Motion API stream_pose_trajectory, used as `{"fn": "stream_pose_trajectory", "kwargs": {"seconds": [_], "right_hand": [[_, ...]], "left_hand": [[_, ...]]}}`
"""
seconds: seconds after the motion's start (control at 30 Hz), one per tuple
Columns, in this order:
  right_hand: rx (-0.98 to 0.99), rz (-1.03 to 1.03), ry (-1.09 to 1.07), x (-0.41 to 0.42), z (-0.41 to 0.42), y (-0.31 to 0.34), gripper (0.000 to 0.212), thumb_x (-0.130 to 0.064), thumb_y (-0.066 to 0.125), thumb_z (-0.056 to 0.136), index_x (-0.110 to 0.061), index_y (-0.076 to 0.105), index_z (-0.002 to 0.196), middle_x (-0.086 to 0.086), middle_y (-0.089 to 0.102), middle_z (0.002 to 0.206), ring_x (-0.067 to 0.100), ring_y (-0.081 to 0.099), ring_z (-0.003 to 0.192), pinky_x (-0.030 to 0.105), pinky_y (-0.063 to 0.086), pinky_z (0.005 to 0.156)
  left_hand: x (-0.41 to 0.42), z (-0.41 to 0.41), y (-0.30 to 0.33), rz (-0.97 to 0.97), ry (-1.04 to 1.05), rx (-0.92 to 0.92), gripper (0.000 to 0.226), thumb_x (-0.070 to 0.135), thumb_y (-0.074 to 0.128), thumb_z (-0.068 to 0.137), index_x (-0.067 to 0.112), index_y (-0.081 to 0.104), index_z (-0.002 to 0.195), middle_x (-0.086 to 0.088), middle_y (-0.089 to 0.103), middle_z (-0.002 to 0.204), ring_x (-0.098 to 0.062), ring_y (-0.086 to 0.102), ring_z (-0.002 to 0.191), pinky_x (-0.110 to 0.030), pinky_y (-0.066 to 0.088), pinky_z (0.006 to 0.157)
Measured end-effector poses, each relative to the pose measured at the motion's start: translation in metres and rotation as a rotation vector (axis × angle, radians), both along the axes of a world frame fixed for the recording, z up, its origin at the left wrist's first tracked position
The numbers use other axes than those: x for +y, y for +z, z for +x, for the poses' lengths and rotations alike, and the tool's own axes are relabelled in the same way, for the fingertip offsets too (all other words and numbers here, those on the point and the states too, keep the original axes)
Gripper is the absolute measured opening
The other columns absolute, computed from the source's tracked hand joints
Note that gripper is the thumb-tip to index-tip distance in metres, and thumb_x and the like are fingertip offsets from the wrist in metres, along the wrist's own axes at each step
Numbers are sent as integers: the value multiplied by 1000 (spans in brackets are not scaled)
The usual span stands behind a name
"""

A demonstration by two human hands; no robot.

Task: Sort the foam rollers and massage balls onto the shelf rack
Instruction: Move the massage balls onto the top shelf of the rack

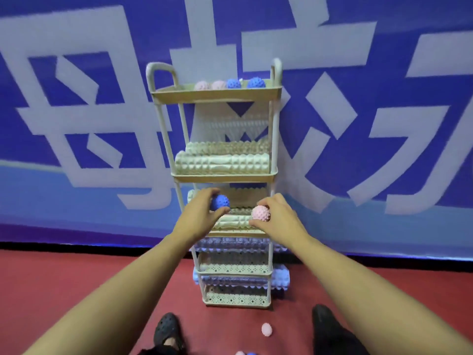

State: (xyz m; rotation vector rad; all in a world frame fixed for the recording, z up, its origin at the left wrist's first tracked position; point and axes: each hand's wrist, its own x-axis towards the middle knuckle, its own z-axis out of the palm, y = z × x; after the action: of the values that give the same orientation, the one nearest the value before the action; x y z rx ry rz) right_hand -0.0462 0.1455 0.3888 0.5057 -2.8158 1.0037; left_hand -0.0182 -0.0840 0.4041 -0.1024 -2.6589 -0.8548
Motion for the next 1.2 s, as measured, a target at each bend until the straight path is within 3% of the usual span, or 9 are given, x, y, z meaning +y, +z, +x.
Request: {"fn": "stream_pose_trajectory", "kwargs": {"seconds": [0.27,0.47,0.53,0.63,0.73,0.87,1.0,1.1,1.2], "right_hand": [[391,-96,40,-24,-37,161,53,-39,77,84,-21,56,129,-3,49,124,20,58,111,36,49,90],[527,-156,18,-45,-76,246,49,-32,71,92,-16,51,134,-3,57,134,7,30,127,27,34,92],[480,-122,-17,-56,-97,259,46,-35,68,94,-18,50,133,-4,57,133,12,37,128,27,30,92],[429,-37,-15,-68,-128,262,42,-36,65,95,-17,51,130,0,55,131,21,56,117,32,39,90],[416,-17,-1,-75,-144,246,30,-38,59,99,-21,52,123,0,63,123,23,60,106,39,50,85],[549,48,-4,-79,-151,235,22,-37,46,103,-22,57,116,3,70,109,29,62,101,43,47,85],[622,207,1,-77,-152,225,35,-37,36,106,-27,54,135,0,57,132,25,55,117,41,35,98],[625,337,-10,-76,-151,215,48,-40,36,106,-29,35,152,-2,42,148,22,42,134,42,27,106],[559,328,6,-74,-147,218,60,-42,40,105,-24,19,158,-1,31,160,19,20,151,44,16,117]], "left_hand": [[-21,-41,145,-35,17,398,42,37,73,89,19,59,124,1,59,118,-12,59,89,-28,48,81],[-39,-90,220,51,108,544,45,35,69,93,17,57,132,-7,51,129,-17,54,111,-33,51,98],[-45,-108,234,41,182,506,48,37,67,94,16,56,135,-9,54,132,-19,47,121,-28,42,102],[-51,-126,243,35,256,443,50,37,67,93,14,56,136,-9,58,131,-22,50,123,-33,42,99],[-60,-137,234,69,263,372,47,34,70,89,17,56,131,-2,63,121,-18,58,108,-35,51,88],[-64,-143,220,85,272,385,35,34,63,92,20,57,124,-2,66,113,-21,61,96,-41,53,81],[-62,-146,215,-20,320,401,33,32,52,100,17,59,128,-7,64,120,-26,60,108,-40,49,89],[-63,-143,207,-77,325,387,38,33,41,105,12,62,129,-11,54,124,-25,54,111,-37,46,95],[-64,-134,205,-272,285,368,46,36,34,107,12,42,145,-13,55,113,-29,53,101,-43,47,89]]}}
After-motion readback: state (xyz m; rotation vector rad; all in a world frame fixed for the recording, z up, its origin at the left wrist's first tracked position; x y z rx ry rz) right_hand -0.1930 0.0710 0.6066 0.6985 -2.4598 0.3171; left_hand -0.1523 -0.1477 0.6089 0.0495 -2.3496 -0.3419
